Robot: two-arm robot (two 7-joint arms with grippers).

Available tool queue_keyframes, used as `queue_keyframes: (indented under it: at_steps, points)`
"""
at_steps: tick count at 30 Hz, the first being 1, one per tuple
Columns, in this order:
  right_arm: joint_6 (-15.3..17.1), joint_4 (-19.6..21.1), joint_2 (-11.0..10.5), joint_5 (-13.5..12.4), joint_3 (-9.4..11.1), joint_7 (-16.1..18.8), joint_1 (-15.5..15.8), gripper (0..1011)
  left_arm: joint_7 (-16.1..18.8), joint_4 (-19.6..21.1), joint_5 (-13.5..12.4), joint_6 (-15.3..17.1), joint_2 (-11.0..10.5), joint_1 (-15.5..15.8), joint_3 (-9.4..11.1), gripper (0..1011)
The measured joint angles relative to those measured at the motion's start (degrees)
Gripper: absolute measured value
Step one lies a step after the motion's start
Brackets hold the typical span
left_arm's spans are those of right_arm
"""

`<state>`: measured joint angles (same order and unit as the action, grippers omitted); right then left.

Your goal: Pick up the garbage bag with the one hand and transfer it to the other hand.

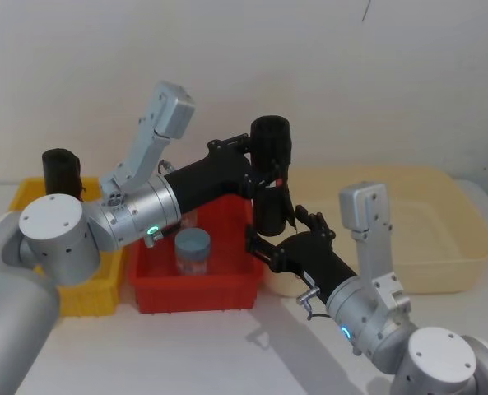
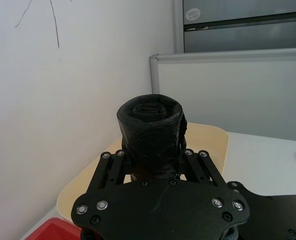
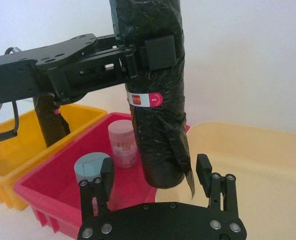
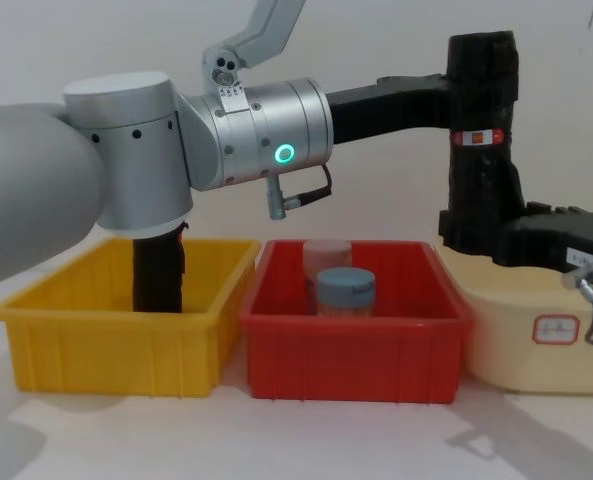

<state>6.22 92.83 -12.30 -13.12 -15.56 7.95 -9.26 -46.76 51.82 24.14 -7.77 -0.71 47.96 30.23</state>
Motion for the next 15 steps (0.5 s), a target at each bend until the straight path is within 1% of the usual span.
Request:
queue_keyframes:
  at_steps: [15]
  points:
    - [-0.5,-3.5,1.5,1.3,-0.4,0.7,-3.3,1004,0.0,0.0,0.0,0.0,0.0,0.0,0.0,445]
